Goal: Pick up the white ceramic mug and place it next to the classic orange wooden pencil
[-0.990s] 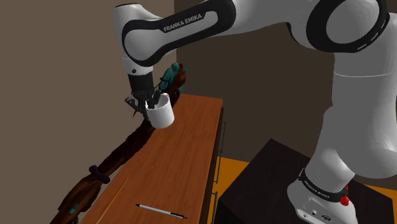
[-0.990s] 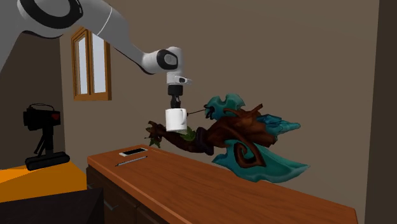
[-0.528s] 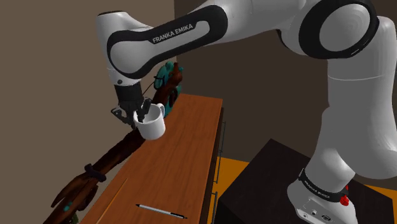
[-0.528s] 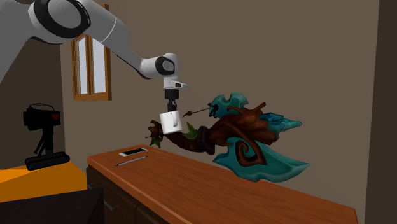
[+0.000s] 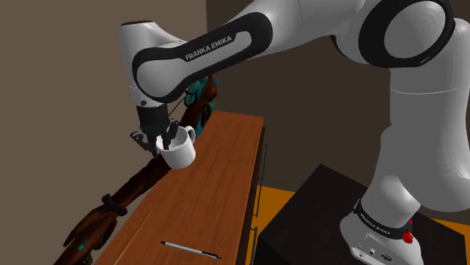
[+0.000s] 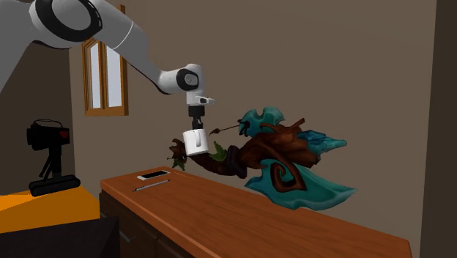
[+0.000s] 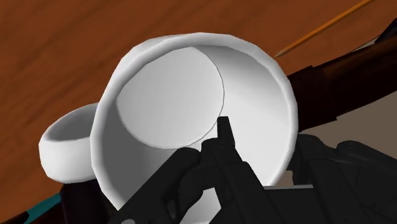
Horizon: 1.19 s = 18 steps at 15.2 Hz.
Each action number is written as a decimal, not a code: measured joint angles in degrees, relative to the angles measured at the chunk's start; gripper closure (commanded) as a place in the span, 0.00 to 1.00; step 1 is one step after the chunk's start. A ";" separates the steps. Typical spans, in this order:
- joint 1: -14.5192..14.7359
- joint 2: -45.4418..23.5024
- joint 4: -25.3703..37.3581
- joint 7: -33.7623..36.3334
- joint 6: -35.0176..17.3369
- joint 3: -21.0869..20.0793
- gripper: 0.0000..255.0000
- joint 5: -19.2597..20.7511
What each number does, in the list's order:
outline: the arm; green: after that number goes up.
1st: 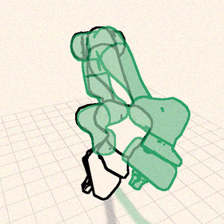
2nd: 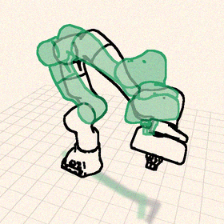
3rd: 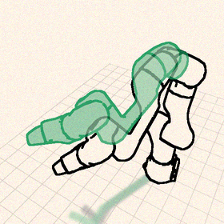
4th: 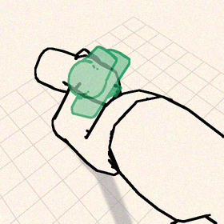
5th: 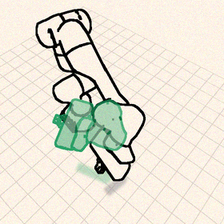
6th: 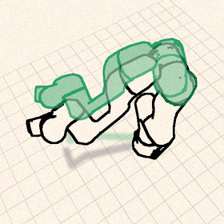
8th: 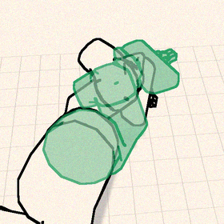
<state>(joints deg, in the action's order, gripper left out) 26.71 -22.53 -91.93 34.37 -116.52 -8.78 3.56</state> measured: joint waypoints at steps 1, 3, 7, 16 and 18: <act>-0.03 0.25 -0.56 -0.09 -0.91 -0.02 1.00 -0.01; 0.19 0.26 -1.22 0.36 -2.16 0.04 1.00 0.20; 0.39 -2.80 -2.16 0.18 -4.60 0.31 1.00 -0.30; 0.46 -7.31 -3.55 0.16 -8.76 0.89 1.00 0.67; 0.63 -7.07 -4.11 0.45 -9.49 0.97 1.00 0.83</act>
<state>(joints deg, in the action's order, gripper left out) 27.34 -29.60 -96.03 34.82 -126.01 -7.81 4.39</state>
